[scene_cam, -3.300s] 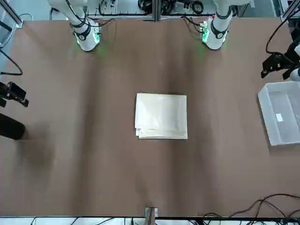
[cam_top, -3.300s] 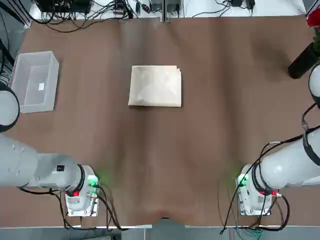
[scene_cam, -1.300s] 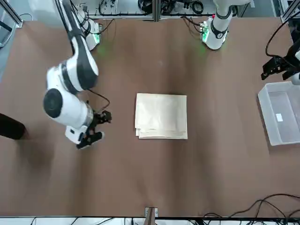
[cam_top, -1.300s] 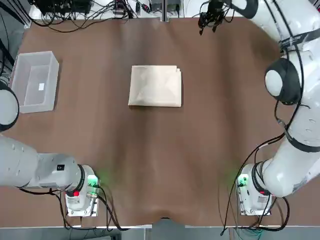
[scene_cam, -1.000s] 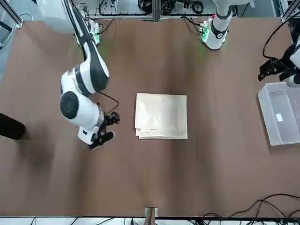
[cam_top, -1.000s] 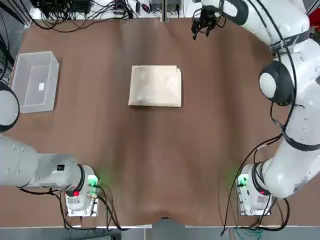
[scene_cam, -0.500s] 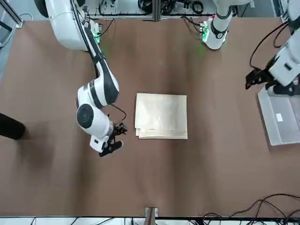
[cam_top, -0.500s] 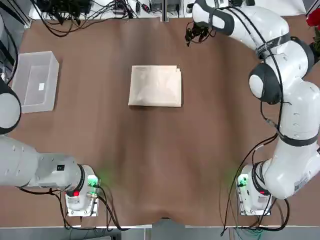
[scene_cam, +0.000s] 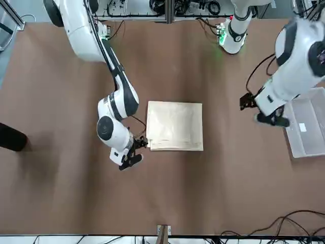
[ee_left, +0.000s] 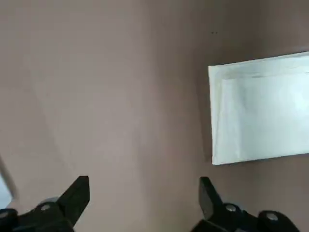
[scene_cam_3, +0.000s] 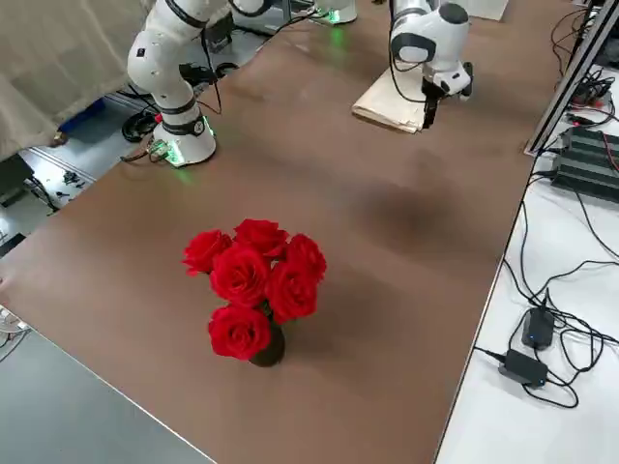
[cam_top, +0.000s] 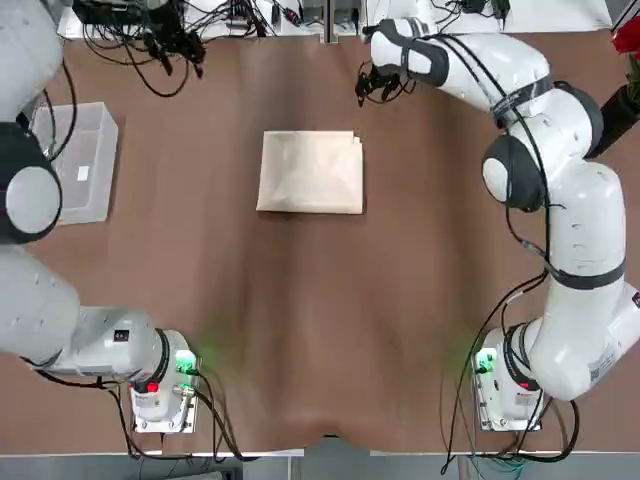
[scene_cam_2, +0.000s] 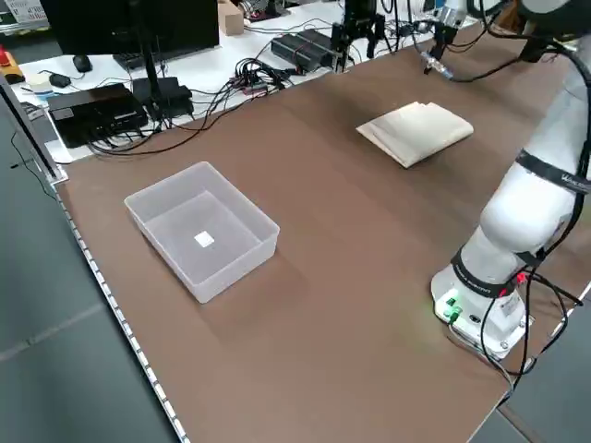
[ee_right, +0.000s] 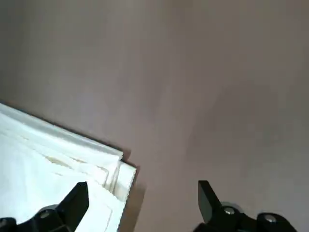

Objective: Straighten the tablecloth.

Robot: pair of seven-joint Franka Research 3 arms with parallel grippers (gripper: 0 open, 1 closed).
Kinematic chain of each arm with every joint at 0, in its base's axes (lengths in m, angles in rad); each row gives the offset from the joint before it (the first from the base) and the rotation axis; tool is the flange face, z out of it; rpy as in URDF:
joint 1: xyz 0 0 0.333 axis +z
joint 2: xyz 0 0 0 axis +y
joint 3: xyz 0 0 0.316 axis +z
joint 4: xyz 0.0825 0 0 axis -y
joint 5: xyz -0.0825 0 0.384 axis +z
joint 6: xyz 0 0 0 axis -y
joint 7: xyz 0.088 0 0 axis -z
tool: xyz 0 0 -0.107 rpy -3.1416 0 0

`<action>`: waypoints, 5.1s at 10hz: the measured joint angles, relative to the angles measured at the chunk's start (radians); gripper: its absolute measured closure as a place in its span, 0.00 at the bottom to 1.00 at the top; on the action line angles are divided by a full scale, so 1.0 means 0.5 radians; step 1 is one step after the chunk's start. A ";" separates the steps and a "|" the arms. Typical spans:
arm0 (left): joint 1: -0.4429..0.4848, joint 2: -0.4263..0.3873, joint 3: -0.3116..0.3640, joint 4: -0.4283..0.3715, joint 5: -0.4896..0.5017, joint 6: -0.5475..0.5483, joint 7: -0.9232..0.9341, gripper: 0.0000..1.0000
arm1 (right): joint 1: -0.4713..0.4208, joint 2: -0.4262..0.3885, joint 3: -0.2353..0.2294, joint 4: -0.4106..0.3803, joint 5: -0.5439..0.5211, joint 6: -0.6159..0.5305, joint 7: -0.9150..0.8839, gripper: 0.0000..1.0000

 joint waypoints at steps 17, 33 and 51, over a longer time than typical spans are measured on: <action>-0.246 0.978 -0.159 0.183 -0.194 0.611 -0.097 0.20 | 0.167 0.286 -0.020 0.001 0.087 0.404 0.312 0.00; -0.394 1.240 -0.165 0.328 -0.194 0.911 -0.139 0.33 | 0.253 0.329 -0.027 -0.058 0.023 0.603 0.310 0.03; -0.407 1.116 -0.235 0.347 -0.183 0.371 -0.124 0.97 | 0.269 0.331 -0.019 -0.055 0.023 0.642 0.310 0.49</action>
